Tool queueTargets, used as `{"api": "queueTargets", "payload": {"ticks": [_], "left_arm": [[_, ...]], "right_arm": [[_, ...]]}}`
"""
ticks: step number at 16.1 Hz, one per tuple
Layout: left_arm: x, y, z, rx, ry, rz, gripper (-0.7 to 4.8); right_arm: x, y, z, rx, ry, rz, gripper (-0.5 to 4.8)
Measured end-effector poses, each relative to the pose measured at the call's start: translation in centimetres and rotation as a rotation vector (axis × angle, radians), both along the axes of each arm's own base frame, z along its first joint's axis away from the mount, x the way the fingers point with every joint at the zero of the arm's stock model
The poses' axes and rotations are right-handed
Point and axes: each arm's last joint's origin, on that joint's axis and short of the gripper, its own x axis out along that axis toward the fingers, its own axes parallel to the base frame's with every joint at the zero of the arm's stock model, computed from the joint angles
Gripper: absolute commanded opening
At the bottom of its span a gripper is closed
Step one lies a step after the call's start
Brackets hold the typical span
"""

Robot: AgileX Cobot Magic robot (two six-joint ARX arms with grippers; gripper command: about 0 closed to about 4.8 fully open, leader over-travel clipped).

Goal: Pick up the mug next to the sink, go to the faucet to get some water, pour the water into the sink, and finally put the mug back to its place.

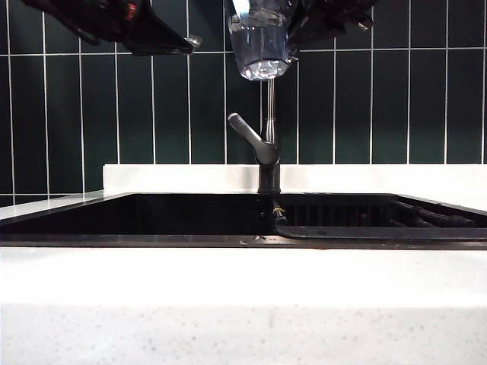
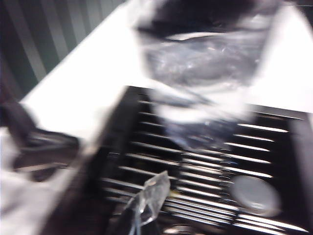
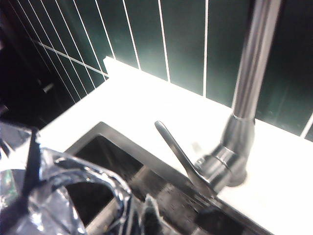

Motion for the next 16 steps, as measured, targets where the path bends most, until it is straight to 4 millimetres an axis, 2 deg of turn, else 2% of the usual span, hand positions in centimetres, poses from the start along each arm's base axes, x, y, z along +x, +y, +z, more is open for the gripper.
{"api": "queueTargets", "payload": {"ticks": [3, 5, 6, 7, 9, 10, 11, 13, 16], "left_arm": [[-2.1, 0.8, -2.5, 0.000, 0.089, -0.009, -0.06], [-4.0, 1.6, -3.2, -0.002, 0.092, 0.010, -0.06], [-6.0, 2.3, -3.0, -0.026, 0.068, 0.042, -0.06], [-7.0, 2.5, -2.3, -0.052, 0.038, 0.068, -0.06], [-9.7, 2.7, -1.0, -0.086, -0.030, 0.143, -0.06], [-12.0, 2.5, -0.5, -0.104, -0.100, 0.235, -0.06], [-13.0, 2.7, -0.6, -0.130, -0.114, 0.266, -0.06], [-14.9, 3.0, -0.7, -0.221, -0.127, 0.306, -0.06], [-16.1, 2.9, -1.5, -0.256, -0.041, 0.288, -0.06]], "right_arm": [[-0.8, -0.3, 0.0, -0.006, -0.006, 0.004, -0.05], [-1.4, -1.0, -0.4, -0.003, -0.014, -0.005, -0.05], [-2.3, -1.6, -1.0, -0.007, -0.007, -0.013, -0.05], [-3.2, -1.9, -1.4, -0.007, -0.015, -0.021, -0.05], [-4.7, -2.5, -1.4, 0.040, -0.064, -0.027, -0.05], [-5.7, -2.9, -1.2, 0.070, -0.102, -0.047, -0.05], [-6.1, -3.0, -1.5, 0.072, -0.108, -0.050, -0.05], [-7.0, -3.5, -3.6, 0.051, -0.088, -0.094, -0.05], [-8.4, -4.3, -6.3, -0.008, -0.128, -0.184, -0.05]]}}
